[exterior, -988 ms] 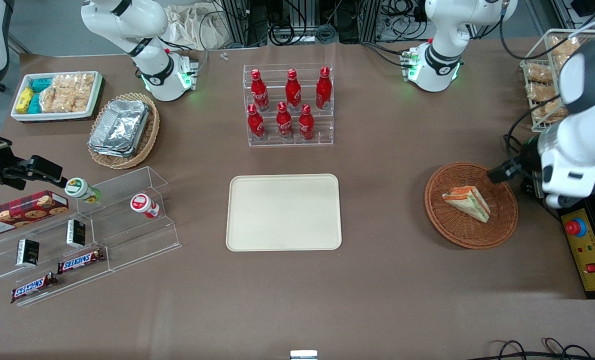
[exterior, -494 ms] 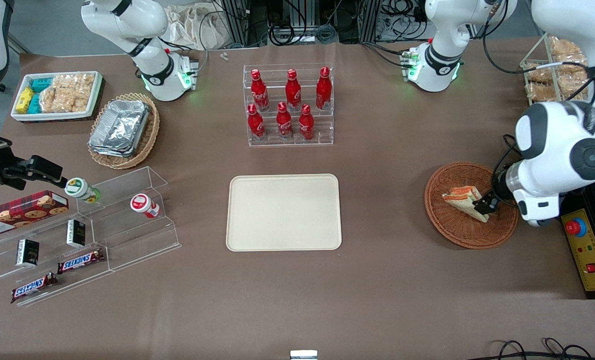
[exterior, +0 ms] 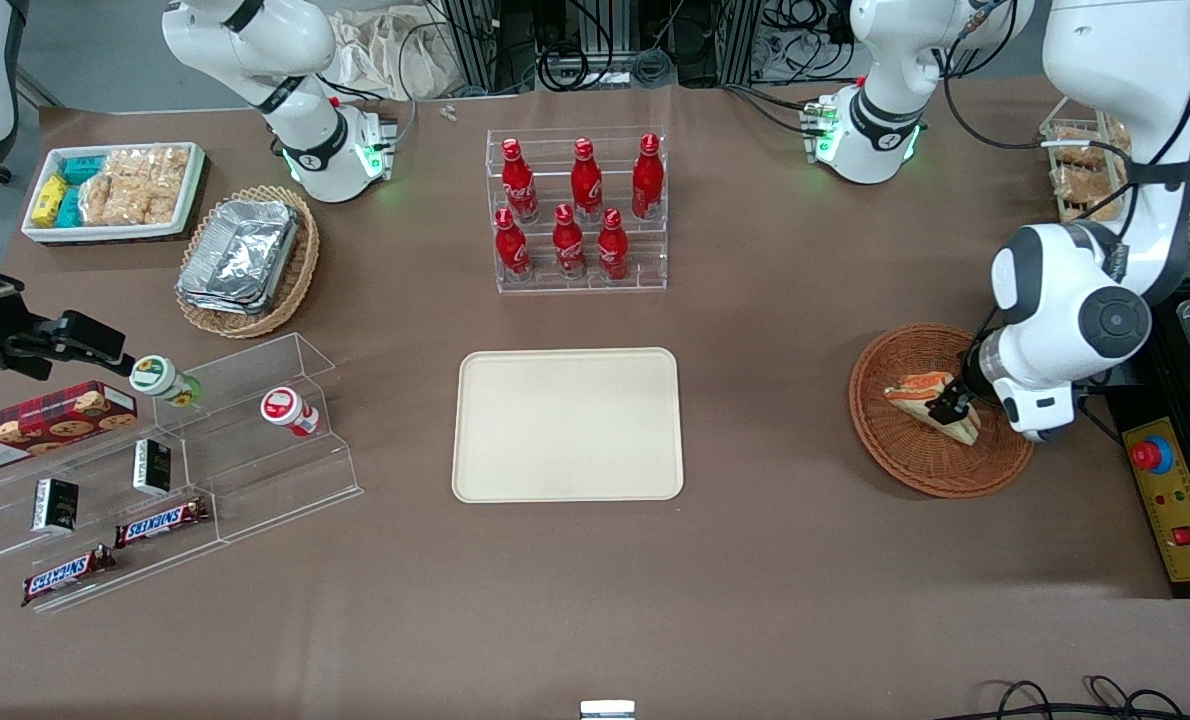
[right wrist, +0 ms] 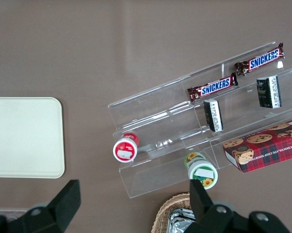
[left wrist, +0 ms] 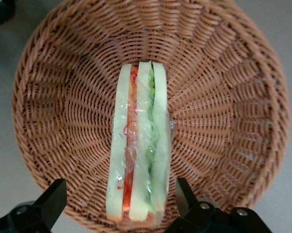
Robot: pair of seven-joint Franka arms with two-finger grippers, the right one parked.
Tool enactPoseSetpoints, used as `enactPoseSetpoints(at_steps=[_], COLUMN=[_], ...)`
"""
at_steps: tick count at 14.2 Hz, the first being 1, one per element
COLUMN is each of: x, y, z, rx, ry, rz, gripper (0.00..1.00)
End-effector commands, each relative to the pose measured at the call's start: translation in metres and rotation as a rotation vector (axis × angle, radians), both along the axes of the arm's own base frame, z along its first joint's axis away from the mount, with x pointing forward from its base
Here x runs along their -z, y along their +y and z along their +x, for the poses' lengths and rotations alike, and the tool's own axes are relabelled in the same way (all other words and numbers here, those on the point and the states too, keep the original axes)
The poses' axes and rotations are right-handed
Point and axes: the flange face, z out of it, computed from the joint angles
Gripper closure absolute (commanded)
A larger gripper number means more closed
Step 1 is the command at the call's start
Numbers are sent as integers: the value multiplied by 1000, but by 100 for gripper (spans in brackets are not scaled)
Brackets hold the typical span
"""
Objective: Place sandwich from basket to tray
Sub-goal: 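Close the left gripper on the wrapped sandwich and lift it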
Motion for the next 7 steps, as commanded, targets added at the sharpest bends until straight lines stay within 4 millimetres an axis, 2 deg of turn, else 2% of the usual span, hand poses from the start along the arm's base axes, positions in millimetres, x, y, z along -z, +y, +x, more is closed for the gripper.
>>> enactPoseSetpoints(at_steps=[1,2,3,4,5,7], x=[18,22,23,24,26,18], y=[-1,-1,-1,-1,-1,-1], z=[-1,-1,-1,0,1,4], rx=[-19,-19,-19,-20,-20,-19], ry=[-19,-18,-18,-19,-18,-28], rz=[10,10,10,10,10,9], gripper=[1,5,17,48,99,100])
